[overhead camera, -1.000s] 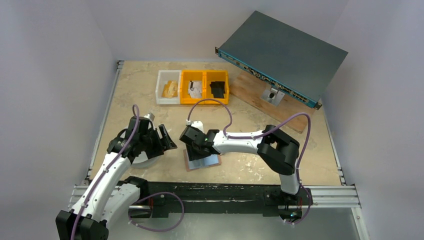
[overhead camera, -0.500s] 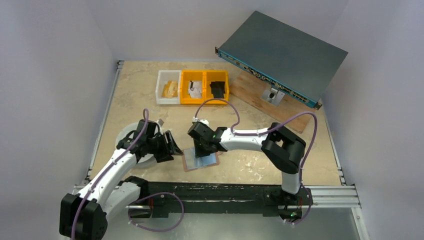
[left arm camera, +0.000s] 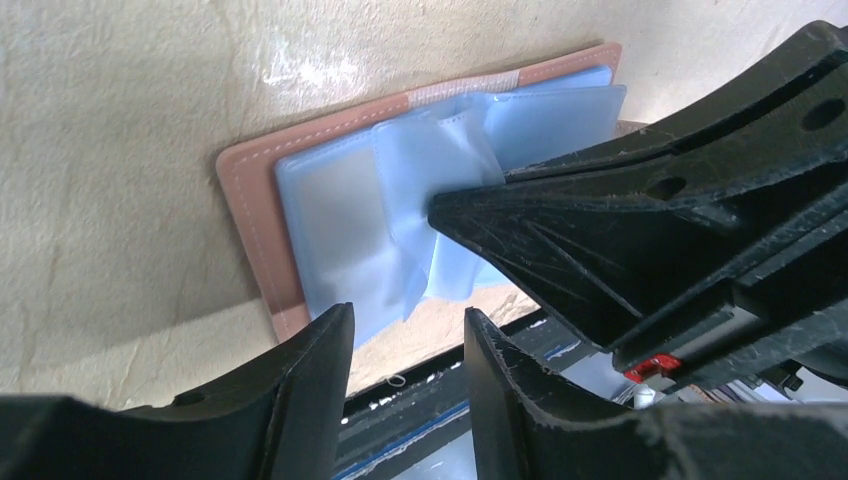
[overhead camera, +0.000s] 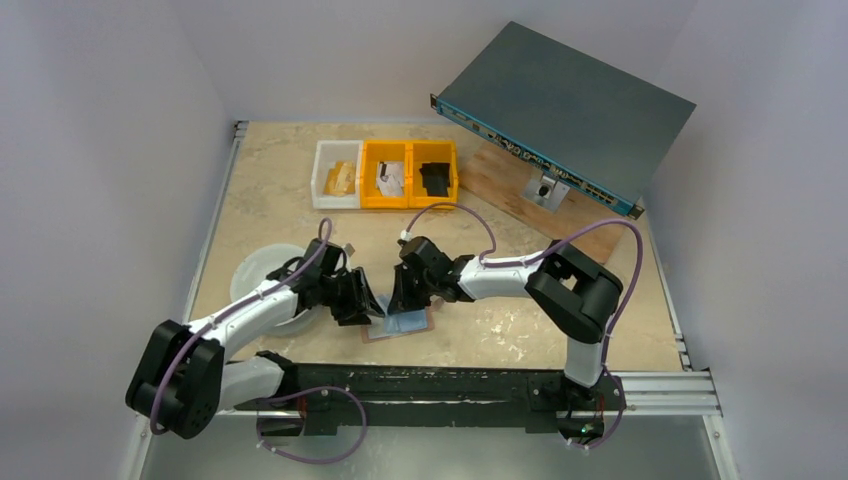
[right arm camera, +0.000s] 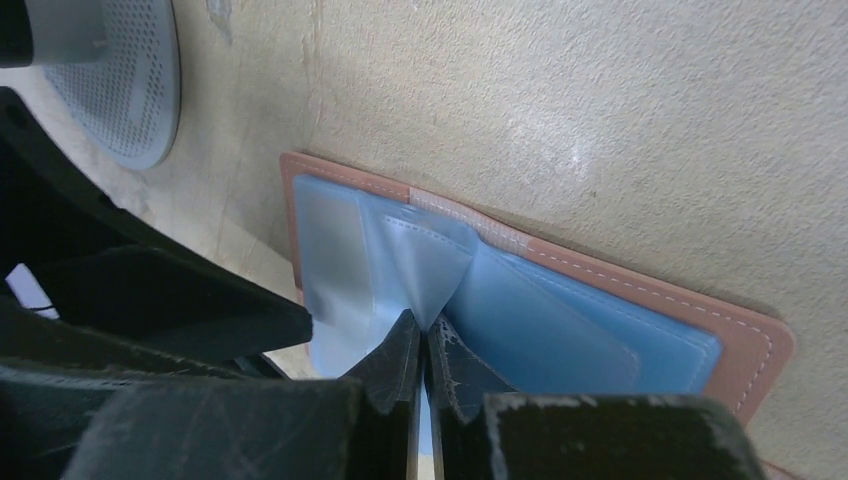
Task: Take the credit cards out of the card holder
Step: Remove the credit card from the card holder.
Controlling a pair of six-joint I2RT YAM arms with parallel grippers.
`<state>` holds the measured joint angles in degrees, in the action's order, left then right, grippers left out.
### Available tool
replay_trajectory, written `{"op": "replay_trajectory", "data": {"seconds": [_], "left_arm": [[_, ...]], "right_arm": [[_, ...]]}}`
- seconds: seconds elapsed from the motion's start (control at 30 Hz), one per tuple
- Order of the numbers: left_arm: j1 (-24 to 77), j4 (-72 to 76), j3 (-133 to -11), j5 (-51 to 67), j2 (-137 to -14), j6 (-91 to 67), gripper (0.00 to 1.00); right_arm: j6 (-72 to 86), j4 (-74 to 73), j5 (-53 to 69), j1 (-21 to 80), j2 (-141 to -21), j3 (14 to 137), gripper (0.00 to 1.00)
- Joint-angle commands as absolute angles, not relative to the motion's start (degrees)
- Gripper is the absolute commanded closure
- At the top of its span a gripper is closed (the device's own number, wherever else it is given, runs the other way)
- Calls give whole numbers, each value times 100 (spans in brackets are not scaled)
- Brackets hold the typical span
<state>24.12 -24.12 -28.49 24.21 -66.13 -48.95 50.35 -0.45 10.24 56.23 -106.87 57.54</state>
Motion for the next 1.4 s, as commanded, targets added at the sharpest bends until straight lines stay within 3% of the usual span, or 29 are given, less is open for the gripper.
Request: {"op": "replay_trajectory", "data": {"seconds": [0.0,0.33,0.47,0.63,1.07,1.37], "left_arm": [[2502,-1810,-2837,2561,-6907,-4950,57],[2549,-1039,-2562,2707,-7536,-5152,67],[2549,-913,-2451,2675,-7571,-5291,77],[2549,-1109,-2429,2452,-7351,-5344,97],[2549,-1710,-2584,2298,-6647,-5264,100],[2570,-1678,-2727,2516,-6563,-5179,100]], "right_arm": [[5066,-104,1110,5662,-11096,5394,99],[5095,-35,1219,5651,-10968,5434,99],[5087,-80,1217,5636,-10855,5516,99],[5113,-122,1213,5614,-10709,5583,96],[4937,-813,1011,5560,-10029,6222,49],[4899,-1204,707,5448,-9466,6268,37]]}}
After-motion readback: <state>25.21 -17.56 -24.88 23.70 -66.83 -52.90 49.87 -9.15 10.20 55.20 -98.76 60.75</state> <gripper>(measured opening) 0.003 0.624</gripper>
